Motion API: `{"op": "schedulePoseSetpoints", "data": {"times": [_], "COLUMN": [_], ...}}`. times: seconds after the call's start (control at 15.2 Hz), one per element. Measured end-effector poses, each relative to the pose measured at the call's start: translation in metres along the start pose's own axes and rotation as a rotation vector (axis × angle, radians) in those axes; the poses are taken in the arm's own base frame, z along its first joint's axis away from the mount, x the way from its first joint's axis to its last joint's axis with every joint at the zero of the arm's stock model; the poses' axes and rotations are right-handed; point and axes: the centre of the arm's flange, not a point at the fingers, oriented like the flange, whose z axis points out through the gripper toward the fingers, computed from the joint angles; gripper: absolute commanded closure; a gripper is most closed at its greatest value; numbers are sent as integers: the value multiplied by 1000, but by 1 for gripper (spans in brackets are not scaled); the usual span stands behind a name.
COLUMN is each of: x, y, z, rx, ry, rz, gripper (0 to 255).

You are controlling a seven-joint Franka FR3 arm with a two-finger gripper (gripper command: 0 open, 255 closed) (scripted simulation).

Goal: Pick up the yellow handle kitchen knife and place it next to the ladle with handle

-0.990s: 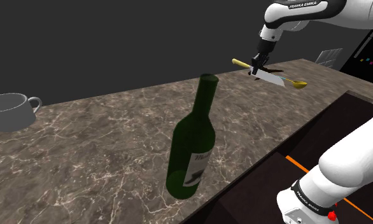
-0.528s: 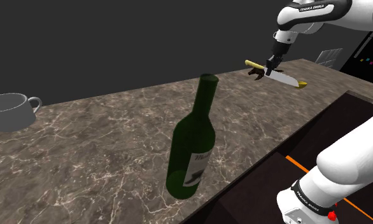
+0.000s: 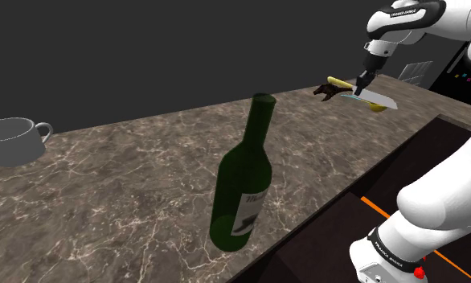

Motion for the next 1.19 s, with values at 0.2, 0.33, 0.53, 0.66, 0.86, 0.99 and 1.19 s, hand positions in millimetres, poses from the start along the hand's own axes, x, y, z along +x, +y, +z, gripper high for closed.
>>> {"op": "schedulePoseSetpoints", "data": {"times": [0.2, 0.33, 0.53, 0.66, 0.86, 0.99, 1.19], "x": [-16, -29, -33, -34, -35, -33, -34], "y": [37, 61, 82, 84, 85, 84, 85], "z": [3, 3, 9, 18, 33, 45, 59], "rx": [0, 0, 0, 0, 0, 0, 0], "ry": [0, 0, 0, -1, -1, -1, 0], "rz": [0, 0, -1, -1, -2, -2, -2], "gripper": [255, 255, 255, 255, 255, 255, 255]}}
